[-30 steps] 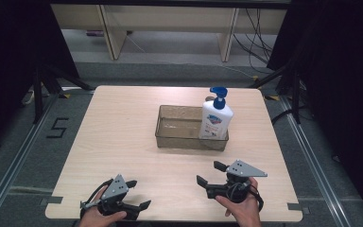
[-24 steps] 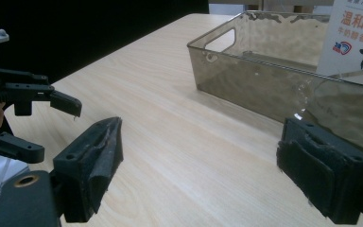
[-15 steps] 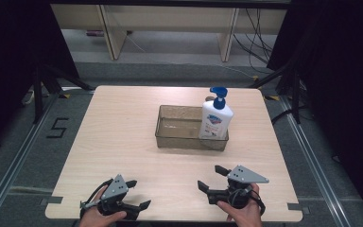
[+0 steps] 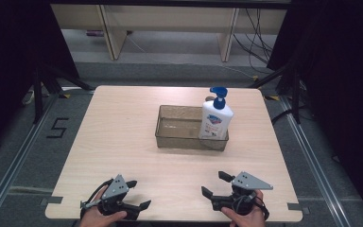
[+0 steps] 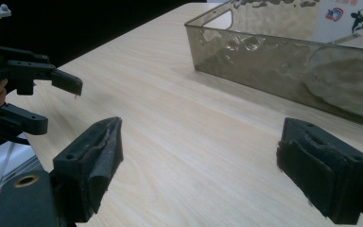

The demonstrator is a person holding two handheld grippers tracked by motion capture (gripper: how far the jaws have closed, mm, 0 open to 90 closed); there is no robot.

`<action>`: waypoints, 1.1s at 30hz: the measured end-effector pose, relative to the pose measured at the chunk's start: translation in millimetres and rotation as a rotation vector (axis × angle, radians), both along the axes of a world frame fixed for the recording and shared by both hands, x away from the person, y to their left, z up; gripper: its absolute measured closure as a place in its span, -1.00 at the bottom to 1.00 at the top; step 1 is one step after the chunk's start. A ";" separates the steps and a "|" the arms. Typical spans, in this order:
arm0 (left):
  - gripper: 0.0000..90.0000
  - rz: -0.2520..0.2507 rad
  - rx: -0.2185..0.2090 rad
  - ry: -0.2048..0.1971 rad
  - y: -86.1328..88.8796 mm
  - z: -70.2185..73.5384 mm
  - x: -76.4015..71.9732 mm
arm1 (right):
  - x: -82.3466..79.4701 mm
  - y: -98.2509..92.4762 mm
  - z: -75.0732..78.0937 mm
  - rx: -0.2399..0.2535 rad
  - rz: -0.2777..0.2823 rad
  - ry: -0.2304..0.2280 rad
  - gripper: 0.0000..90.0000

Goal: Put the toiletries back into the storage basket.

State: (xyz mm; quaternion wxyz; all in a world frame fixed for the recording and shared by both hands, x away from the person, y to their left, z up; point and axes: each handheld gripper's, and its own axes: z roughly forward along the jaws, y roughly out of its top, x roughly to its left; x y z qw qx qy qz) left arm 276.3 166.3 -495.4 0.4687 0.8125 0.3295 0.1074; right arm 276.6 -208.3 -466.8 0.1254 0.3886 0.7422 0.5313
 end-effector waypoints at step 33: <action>-0.67 -0.027 0.035 -0.010 1.3 -1.6 2.3 | -29.8 -28.6 -13.6 -0.075 -0.003 -0.042 -0.66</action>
